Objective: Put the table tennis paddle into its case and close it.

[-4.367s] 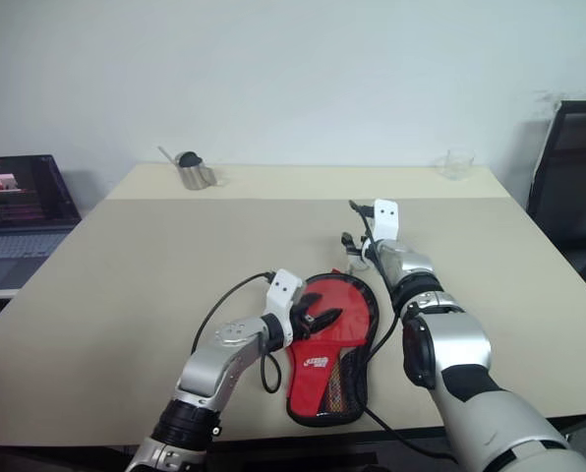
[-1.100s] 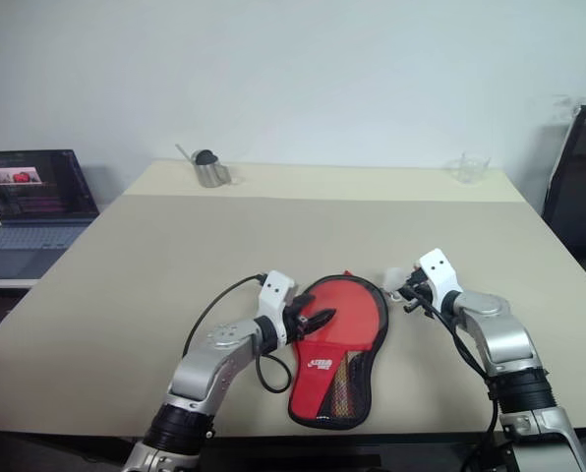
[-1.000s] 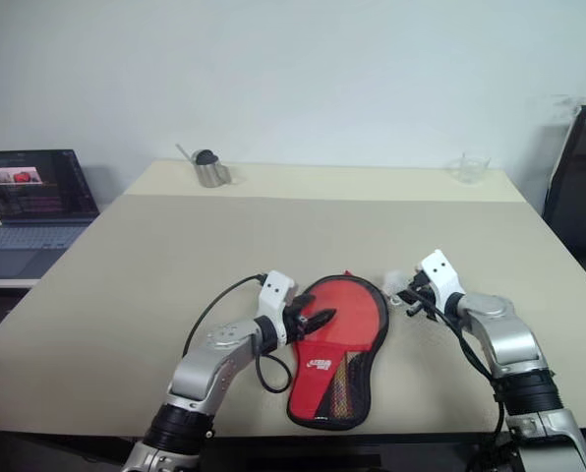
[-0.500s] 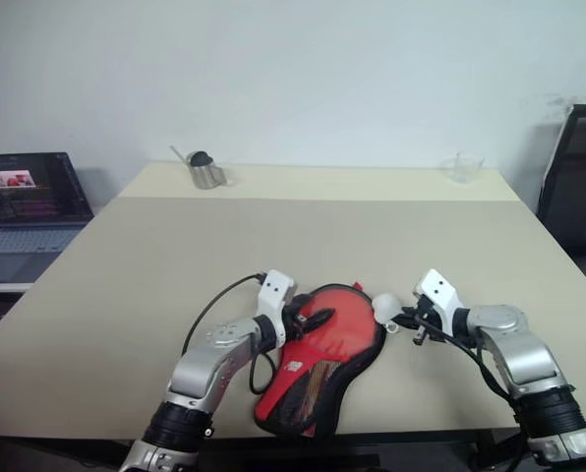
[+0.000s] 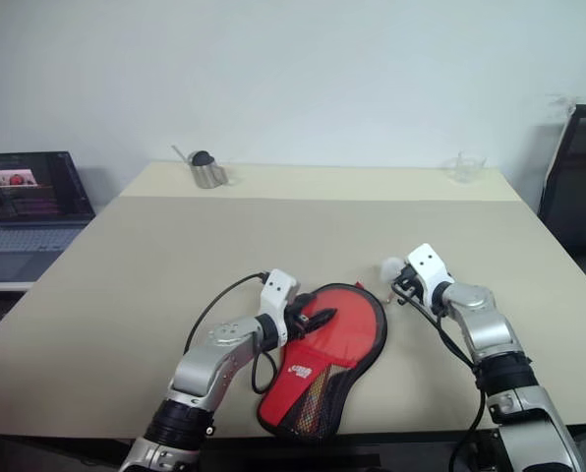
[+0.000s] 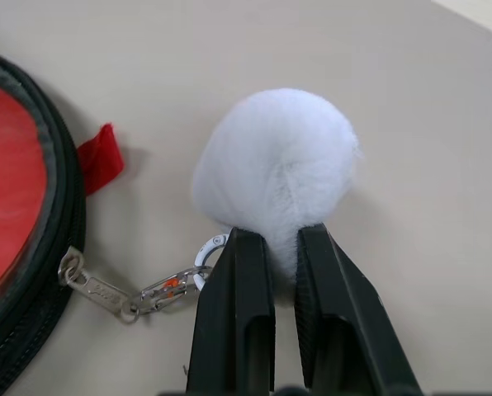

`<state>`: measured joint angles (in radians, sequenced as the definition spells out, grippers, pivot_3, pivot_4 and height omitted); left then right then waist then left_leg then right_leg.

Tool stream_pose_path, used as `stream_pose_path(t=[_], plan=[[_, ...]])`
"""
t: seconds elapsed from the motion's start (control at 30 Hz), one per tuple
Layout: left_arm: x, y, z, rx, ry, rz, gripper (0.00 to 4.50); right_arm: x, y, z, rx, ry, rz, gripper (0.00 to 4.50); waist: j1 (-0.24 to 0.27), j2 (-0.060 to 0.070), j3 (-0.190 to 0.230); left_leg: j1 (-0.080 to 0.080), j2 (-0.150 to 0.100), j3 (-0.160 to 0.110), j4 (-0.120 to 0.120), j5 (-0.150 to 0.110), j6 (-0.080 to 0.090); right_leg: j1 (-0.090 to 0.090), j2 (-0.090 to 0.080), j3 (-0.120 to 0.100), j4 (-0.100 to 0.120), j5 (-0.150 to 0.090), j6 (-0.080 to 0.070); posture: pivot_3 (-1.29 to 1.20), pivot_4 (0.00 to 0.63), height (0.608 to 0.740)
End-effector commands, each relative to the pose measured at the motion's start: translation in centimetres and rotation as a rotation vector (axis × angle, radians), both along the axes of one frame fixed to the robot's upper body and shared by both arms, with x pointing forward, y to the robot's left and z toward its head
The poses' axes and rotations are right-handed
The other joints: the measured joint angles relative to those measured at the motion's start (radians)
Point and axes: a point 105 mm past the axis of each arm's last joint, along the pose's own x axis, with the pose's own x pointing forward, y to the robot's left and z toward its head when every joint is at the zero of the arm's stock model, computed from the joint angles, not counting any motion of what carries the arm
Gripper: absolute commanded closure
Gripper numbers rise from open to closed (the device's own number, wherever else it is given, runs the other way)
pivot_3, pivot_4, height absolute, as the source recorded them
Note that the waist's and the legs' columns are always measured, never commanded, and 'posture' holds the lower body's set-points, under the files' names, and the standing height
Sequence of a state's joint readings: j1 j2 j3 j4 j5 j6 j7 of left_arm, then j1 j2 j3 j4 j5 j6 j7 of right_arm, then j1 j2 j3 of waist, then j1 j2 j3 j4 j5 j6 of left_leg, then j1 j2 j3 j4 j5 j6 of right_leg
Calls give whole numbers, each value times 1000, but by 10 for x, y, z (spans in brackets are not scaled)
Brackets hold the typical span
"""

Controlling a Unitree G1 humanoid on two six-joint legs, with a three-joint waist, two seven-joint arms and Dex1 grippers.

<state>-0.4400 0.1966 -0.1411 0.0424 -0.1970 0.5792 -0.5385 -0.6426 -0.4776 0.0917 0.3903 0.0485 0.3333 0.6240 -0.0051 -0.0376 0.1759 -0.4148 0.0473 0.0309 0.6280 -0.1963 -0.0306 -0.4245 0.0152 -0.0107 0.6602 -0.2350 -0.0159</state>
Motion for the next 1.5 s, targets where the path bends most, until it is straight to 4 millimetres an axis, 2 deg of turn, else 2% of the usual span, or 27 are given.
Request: stream_pose_path(t=[0.03, 0.23, 0.43, 0.67, 0.87, 0.93, 1.0, 1.1, 1.27, 1.5], plan=[[-1, 0, 3, 7, -16, -6, 1142, 2, 3, 12, -1, -31, 21, 4500, 0, 0, 0, 0, 0, 0, 0, 0, 0, 0, 0, 0, 0, 0, 0, 0, 150, 740], [4, 9, 19, 17, -71, -20, 1142, -12, 7, 3, -7, 82, 111, 4500, -2, 0, 0, 0, 0, 0, 0, 0, 0, 0, 0, 0, 1, 0, 0, 0, 150, 740], [2, 18, 33, 10, -95, -62, 1142, -7, 1, 23, 84, 94, 86, 2535, -4, 0, 0, 0, 1, 0, 0, 0, 0, 0, 0, 0, 1, 0, 0, 0, 150, 740], [-6, 27, 52, -6, -123, -123, 1142, -3, -1, 37, 111, 91, 77, 106, -3, 0, 0, 0, 0, 0, 0, 0, 0, -1, 0, 0, 0, 0, 0, 0, 150, 740], [-19, 49, 65, 35, -133, -175, 1142, -6, -4, 66, 162, 93, 151, 106, -4, 1, 1, 0, 1, 0, 0, 0, 0, -1, 0, 0, 1, 0, 0, 0, 150, 740], [-22, 56, 68, 47, -130, -187, 1142, -14, 8, 76, 212, 111, 221, 106, -4, 1, 1, 0, 1, 0, 0, 0, 0, -1, 0, 0, 1, 0, 0, 0, 150, 740], [-25, 62, 69, 62, -128, -193, 1142, -21, 22, 78, 235, 127, 270, 106, -5, 1, 1, 0, 1, 0, -1, 0, 0, -1, 0, 0, 0, 0, -1, 0, 150, 740], [-28, 69, 71, 75, -129, -185, 1142, -27, 39, 61, 214, 168, 284, 106, -6, 1, 1, 0, 2, 0, -1, 0, 0, -1, 0, 0, 1, 0, -1, 0, 150, 740], [-32, 69, 70, 78, -125, -186, 1142, -22, 37, 25, 131, 254, 185, 106, -2, 1, 1, 0, 1, 0, 0, 0, 0, -1, -1, 0, 1, 0, -1, 0, 150, 740], [-34, 66, 65, 82, -117, -180, 1142, -19, 46, 12, 93, 288, 187, 106, -1, 1, 1, -1, 1, 0, 0, 0, 0, -1, -1, 0, 0, 0, -1, 0, 150, 740]])
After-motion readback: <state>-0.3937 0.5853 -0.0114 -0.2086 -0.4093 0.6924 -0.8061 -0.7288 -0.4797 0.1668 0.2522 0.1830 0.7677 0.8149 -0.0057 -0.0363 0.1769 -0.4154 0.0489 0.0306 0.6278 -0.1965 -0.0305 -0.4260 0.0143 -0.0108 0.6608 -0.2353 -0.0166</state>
